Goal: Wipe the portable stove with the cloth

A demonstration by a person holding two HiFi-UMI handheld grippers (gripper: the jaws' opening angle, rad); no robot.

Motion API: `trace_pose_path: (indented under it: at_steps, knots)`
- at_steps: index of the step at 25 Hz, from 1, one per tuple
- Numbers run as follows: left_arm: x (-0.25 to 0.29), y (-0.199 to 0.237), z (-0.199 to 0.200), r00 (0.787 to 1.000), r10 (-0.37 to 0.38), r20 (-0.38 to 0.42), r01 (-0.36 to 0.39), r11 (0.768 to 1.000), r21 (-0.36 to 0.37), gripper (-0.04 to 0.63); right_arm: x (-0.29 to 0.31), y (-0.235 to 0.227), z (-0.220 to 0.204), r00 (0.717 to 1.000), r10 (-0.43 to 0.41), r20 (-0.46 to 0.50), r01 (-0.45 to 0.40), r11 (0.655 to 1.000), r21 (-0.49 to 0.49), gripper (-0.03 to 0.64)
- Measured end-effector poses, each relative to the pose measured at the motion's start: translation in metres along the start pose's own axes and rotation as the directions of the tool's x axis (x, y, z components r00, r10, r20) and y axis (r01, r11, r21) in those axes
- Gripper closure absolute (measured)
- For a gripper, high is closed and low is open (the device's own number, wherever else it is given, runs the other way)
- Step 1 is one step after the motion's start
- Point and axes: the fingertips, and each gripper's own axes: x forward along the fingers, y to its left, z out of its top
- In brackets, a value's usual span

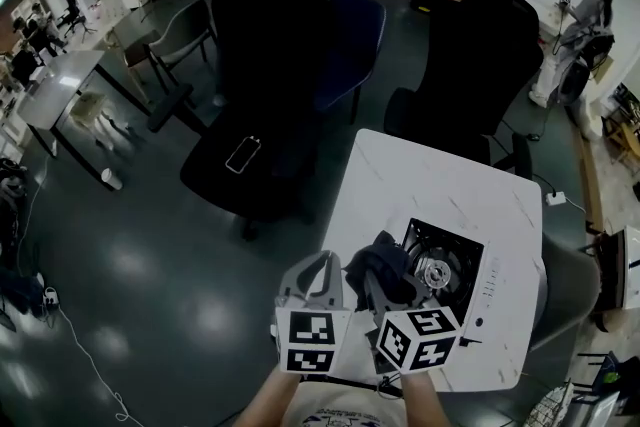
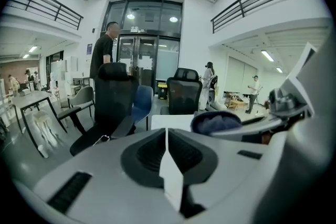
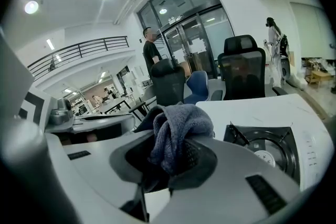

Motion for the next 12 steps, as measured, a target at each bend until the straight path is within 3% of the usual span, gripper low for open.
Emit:
trace_pose_path:
  at_steps: [12]
  knots:
    - [0.0002, -0.0056, 0.0079, 1.0, -0.001, 0.014, 0.001, 1.0, 0.013, 0.572, -0.0078, -0.0057, 0.0093, 0.999, -0.016, 0.041, 0.016, 1.0, 0.008, 0.535]
